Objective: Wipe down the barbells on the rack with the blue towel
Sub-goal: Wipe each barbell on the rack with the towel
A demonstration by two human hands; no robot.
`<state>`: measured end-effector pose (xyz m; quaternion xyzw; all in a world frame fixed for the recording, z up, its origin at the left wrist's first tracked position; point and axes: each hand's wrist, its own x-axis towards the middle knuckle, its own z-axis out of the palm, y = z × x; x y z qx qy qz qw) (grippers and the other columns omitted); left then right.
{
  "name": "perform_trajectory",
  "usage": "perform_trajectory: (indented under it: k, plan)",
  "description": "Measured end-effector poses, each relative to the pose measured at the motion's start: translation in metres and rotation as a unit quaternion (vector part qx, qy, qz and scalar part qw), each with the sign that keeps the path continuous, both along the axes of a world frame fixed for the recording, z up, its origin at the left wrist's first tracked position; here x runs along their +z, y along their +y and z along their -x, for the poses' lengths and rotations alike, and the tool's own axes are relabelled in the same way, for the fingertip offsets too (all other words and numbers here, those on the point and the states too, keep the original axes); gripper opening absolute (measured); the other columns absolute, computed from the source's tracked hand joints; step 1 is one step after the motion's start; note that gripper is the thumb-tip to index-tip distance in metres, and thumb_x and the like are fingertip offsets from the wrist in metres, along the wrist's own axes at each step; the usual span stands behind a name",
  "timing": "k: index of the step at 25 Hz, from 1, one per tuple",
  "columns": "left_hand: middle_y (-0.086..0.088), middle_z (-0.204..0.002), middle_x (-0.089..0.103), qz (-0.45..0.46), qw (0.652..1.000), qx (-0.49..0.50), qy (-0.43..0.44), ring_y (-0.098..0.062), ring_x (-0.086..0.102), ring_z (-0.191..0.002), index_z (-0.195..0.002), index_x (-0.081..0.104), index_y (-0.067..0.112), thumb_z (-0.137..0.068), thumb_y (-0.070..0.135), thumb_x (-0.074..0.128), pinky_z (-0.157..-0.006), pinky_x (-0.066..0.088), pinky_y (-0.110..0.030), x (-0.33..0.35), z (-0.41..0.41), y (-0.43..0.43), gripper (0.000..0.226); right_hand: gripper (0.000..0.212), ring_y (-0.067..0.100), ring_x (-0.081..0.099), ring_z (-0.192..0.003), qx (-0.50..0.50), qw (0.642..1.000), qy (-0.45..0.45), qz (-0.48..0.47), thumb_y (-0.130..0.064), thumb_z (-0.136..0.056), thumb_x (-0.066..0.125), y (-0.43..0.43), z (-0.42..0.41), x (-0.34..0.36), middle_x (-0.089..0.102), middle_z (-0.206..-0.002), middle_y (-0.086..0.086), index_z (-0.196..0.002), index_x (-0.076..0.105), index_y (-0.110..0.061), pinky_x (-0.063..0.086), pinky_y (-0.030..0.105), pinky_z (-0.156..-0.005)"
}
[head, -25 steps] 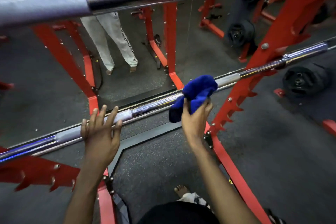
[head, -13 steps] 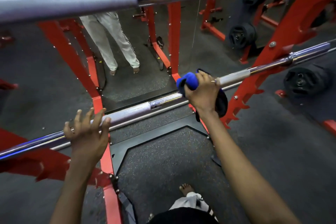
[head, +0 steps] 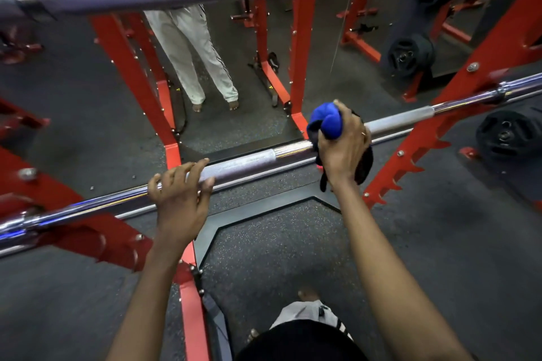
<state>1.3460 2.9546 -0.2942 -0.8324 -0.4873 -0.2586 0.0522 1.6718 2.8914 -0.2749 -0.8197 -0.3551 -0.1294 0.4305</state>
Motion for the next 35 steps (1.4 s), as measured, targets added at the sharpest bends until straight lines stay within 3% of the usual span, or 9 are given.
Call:
perform_trajectory:
  k: [8, 12, 15, 17, 21, 24, 30, 33, 35]
  plan:
    - [0.000, -0.113, 0.064, 0.009, 1.000, 0.001, -0.007, -0.028, 0.054, -0.109, -0.129, 0.062, 0.029, -0.099, 0.049, 0.038, -0.101, 0.028, -0.050, -0.005, 0.000, 0.002, 0.043, 0.052, 0.030, 0.046, -0.136, 0.107, 0.990, -0.093, -0.016, -0.034, -0.073, 0.070, -0.009, 0.067, -0.029, 0.051, -0.142, 0.006, -0.124, 0.067, -0.024, 0.027, 0.054, -0.119]
    - [-0.001, -0.112, 0.064, 0.012, 1.000, 0.002, -0.019, -0.029, 0.055, -0.107, -0.127, 0.063, 0.028, -0.099, 0.049, 0.038, -0.102, 0.026, -0.049, -0.004, -0.002, 0.001, 0.043, 0.077, 0.032, 0.019, -0.154, 0.030, 0.967, 0.189, -0.167, -0.023, -0.087, 0.062, -0.001, 0.088, -0.032, 0.015, -0.165, 0.015, -0.158, 0.031, -0.018, 0.020, 0.035, -0.125]
    - [-0.002, -0.110, 0.064, 0.010, 1.000, 0.002, -0.022, -0.029, 0.055, -0.106, -0.126, 0.062, 0.028, -0.099, 0.048, 0.039, -0.102, 0.027, -0.049, -0.004, -0.002, 0.001, 0.041, 0.072, 0.031, 0.029, -0.149, -0.083, 0.872, 0.368, -0.310, -0.014, -0.098, 0.059, 0.020, 0.094, -0.005, 0.022, -0.162, 0.020, -0.159, 0.022, -0.009, 0.028, 0.022, -0.116]
    - [-0.002, -0.109, 0.064, 0.011, 1.000, 0.003, -0.021, -0.029, 0.054, -0.105, -0.126, 0.062, 0.028, -0.099, 0.048, 0.040, -0.102, 0.027, -0.049, -0.004, -0.003, 0.001, 0.040, 0.029, 0.029, 0.058, -0.116, -0.166, 0.754, 0.492, -0.403, -0.012, -0.102, 0.052, 0.028, 0.074, 0.014, 0.060, -0.128, 0.015, -0.130, 0.054, -0.004, 0.046, 0.017, -0.090]
    - [-0.001, -0.108, 0.062, 0.002, 1.000, 0.006, -0.006, -0.028, 0.050, -0.106, -0.125, 0.061, 0.028, -0.099, 0.048, 0.037, -0.101, 0.027, -0.050, -0.006, -0.003, 0.001, 0.040, 0.037, 0.024, 0.062, -0.066, 0.007, 0.576, 0.645, -0.502, -0.030, -0.103, 0.030, 0.017, 0.056, 0.021, 0.067, -0.074, 0.002, -0.077, 0.055, -0.021, 0.051, 0.028, -0.069]
    - [0.000, -0.111, 0.062, 0.009, 1.000, -0.011, -0.006, -0.025, 0.047, -0.109, -0.127, 0.060, 0.028, -0.098, 0.049, 0.037, -0.101, 0.024, -0.049, -0.006, -0.001, 0.004, 0.043, 0.043, 0.020, 0.060, -0.057, 0.052, 0.534, 0.714, -0.450, -0.051, -0.099, 0.038, 0.005, 0.087, 0.004, 0.062, -0.061, -0.002, -0.071, 0.060, -0.027, 0.048, 0.027, -0.065]
    - [-0.001, -0.114, 0.060, 0.038, 0.999, -0.011, -0.001, -0.027, 0.047, -0.110, -0.129, 0.059, 0.028, -0.098, 0.052, 0.036, -0.104, 0.022, -0.049, -0.002, 0.000, 0.001, 0.045, 0.047, 0.013, 0.063, -0.051, 0.061, 0.567, 0.756, -0.320, -0.035, -0.103, 0.042, 0.006, 0.126, 0.005, 0.062, -0.056, -0.002, -0.063, 0.063, -0.023, 0.052, 0.018, -0.052]
    - [0.001, -0.113, 0.061, 0.040, 0.999, -0.010, -0.007, -0.027, 0.050, -0.109, -0.129, 0.059, 0.029, -0.099, 0.052, 0.037, -0.104, 0.023, -0.049, 0.000, 0.001, 0.000, 0.043, 0.044, 0.018, 0.070, -0.096, 0.010, 0.754, 0.623, -0.207, -0.050, -0.097, 0.053, 0.000, 0.139, -0.003, 0.072, -0.102, 0.005, -0.116, 0.064, -0.012, 0.057, 0.028, -0.089]
    - [0.002, -0.113, 0.060, 0.036, 0.999, -0.009, -0.011, -0.025, 0.050, -0.108, -0.129, 0.058, 0.031, -0.100, 0.051, 0.040, -0.103, 0.024, -0.048, 0.000, 0.001, -0.002, 0.040, 0.084, 0.030, 0.052, -0.132, 0.002, 0.880, 0.468, -0.085, -0.052, -0.088, 0.063, -0.012, 0.151, -0.023, 0.048, -0.144, 0.016, -0.152, 0.033, -0.008, 0.042, 0.045, -0.113]
